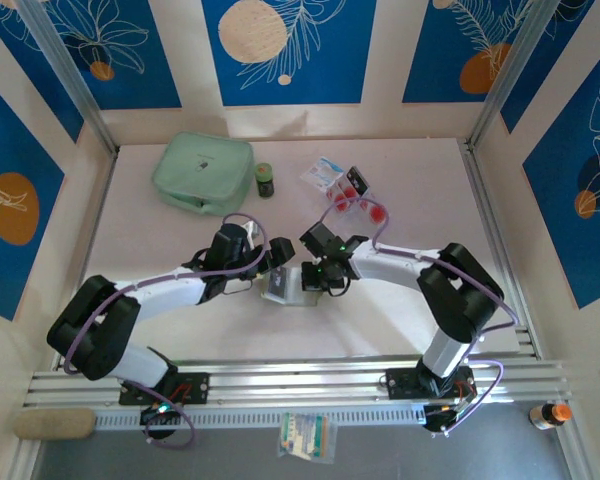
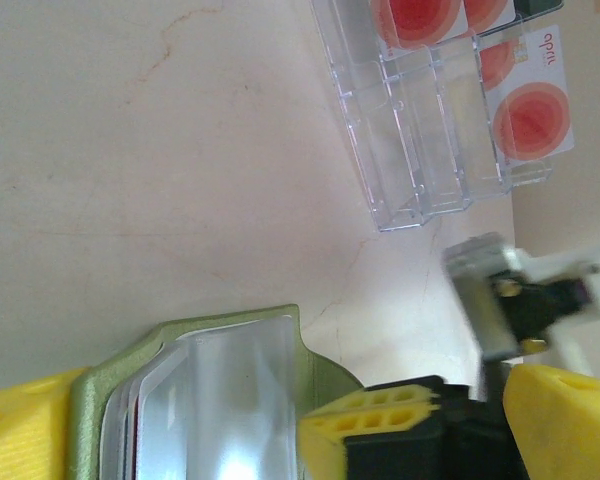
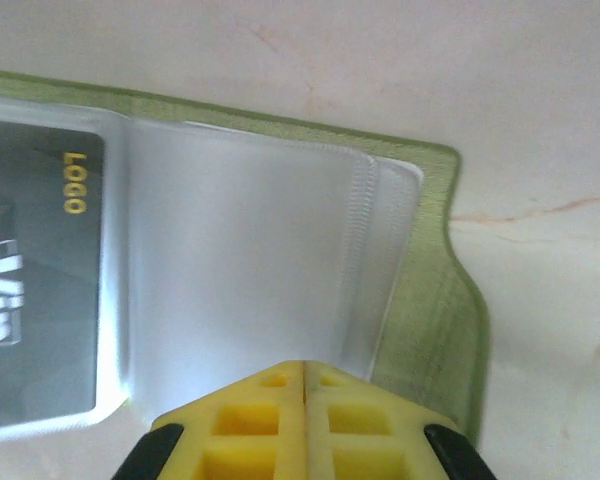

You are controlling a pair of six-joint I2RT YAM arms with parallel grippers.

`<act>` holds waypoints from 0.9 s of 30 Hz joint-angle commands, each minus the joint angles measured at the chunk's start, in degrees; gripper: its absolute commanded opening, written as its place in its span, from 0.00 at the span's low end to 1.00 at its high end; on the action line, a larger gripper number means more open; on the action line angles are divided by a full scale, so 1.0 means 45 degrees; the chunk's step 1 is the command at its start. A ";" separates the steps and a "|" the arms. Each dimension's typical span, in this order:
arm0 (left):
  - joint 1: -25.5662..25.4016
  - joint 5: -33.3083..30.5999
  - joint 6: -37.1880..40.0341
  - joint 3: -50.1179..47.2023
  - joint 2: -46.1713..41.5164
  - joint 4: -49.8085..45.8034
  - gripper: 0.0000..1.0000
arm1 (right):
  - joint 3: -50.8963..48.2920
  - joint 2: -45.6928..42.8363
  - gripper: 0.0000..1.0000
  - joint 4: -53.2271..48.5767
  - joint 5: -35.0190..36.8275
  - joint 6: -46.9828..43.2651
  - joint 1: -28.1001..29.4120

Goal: Put the credit cards into the card holder

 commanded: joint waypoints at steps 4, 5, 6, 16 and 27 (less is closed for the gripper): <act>-0.0098 0.0249 -0.0223 -0.0163 -0.0366 0.0410 1.00 | 0.0159 -0.1786 0.07 -0.1158 0.0129 -0.0127 -0.0475; -0.0097 0.0261 -0.0227 -0.0143 -0.0378 0.0410 1.00 | 0.0001 -0.1964 0.10 -0.1229 0.0227 -0.0078 -0.0567; -0.0095 0.0257 -0.0227 -0.0147 -0.0381 0.0427 1.00 | -0.0147 -0.2107 0.15 -0.1261 0.0307 -0.0067 -0.0651; -0.0097 0.0230 -0.0267 -0.0101 -0.0474 0.0392 1.00 | -0.0448 -0.1085 0.49 -0.0926 0.0177 -0.0086 -0.0581; -0.0221 0.0693 -0.0049 0.0324 -0.0418 0.0005 1.00 | -0.1352 -0.0611 0.00 0.1138 -0.0988 -0.0125 -0.1674</act>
